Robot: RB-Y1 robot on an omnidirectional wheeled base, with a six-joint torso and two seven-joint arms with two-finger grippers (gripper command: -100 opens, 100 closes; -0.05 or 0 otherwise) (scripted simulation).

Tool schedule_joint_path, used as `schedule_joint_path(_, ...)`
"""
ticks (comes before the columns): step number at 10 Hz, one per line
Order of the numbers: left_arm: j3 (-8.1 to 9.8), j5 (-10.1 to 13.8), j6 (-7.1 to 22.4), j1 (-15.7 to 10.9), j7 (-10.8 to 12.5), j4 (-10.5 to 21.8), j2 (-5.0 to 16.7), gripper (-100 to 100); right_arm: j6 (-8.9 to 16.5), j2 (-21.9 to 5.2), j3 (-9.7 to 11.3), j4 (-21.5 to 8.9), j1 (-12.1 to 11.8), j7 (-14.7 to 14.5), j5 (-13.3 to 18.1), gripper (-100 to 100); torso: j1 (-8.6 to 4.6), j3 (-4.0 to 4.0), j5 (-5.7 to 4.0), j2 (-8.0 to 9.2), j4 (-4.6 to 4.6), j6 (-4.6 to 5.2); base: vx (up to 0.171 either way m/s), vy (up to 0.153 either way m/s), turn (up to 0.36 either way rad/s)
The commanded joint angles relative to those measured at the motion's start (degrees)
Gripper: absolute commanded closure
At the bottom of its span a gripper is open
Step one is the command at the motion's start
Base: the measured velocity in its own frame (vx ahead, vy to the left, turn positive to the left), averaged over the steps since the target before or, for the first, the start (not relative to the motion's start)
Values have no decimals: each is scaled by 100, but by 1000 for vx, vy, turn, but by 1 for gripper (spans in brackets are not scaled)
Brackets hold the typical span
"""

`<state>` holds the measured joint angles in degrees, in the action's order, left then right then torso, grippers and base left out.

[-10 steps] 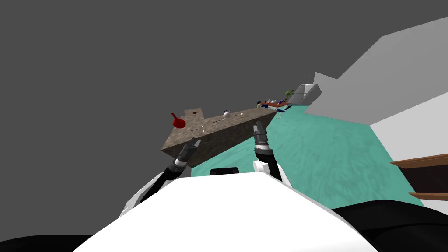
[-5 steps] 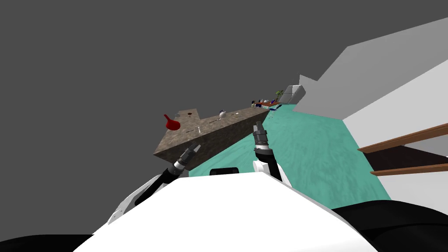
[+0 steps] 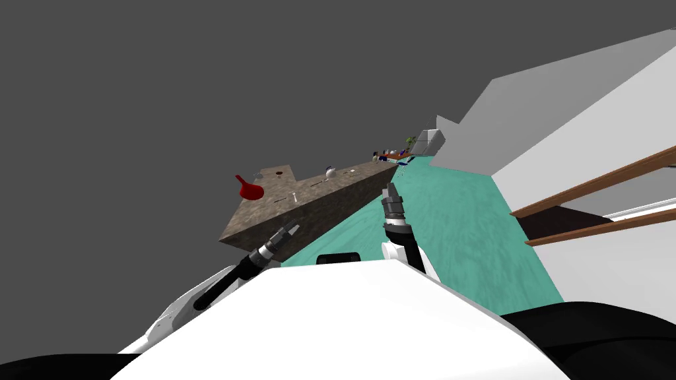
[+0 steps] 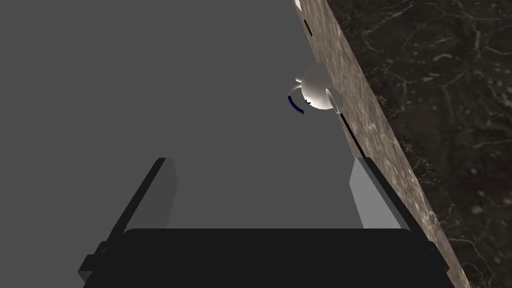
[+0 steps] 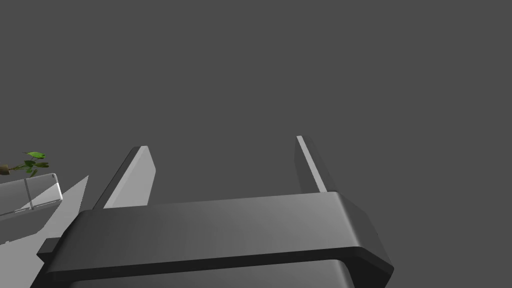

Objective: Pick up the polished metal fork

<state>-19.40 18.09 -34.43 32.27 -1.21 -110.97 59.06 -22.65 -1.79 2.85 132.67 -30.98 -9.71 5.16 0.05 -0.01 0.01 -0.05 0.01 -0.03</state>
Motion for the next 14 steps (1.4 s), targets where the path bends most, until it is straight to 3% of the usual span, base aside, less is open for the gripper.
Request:
schedule_joint_path(1, 5, 30, 49, 24, 8, -8, 163, -100, 0, 0, 0, 0, 0, 0, 0, 0, 0, 0, 0, 0, 0, 0, -3, -11, 8)
schedule_joint_path(4, -199, 327, 245, 67, 112, 441, 708, -100, 0, 0, 0, 0, 0, 0, 0, 0, -3, -1, -1, -2, 0, -2, -1, -32, -196)
schedule_joint_path(6, -199, 327, 245, 67, 112, 441, 976, -100, 0, 0, 0, 0, -1, 0, 0, 0, -3, -3, -1, -5, -1, -2, 5, -20, -39)
schedule_joint_path(7, -303, 477, 351, 94, 170, 658, 1180, -100, 0, 0, 0, 0, -1, 0, 0, 0, 1, -2, 0, -4, -1, -4, 13, -29, -205)
schedule_joint_path(9, -303, 477, 351, 94, 170, 658, 1384, -100, 0, 0, 0, 0, -1, 0, 0, 0, -3, -5, -1, -8, -2, -2, 11, -21, -65)
schedule_joint_path(12, -517, 779, 577, 162, 296, 1073, 1955, -100, 0, 0, 0, 0, -1, 0, 0, 0, -4, -7, -1, -12, -3, -2, 30, -35, -178)
schedule_joint_path(14, -517, 779, 577, 162, 296, 1073, 2177, -100, 0, 0, 0, 0, -1, 0, 0, 0, -7, -10, -2, -17, -4, -2, 27, -20, -72)
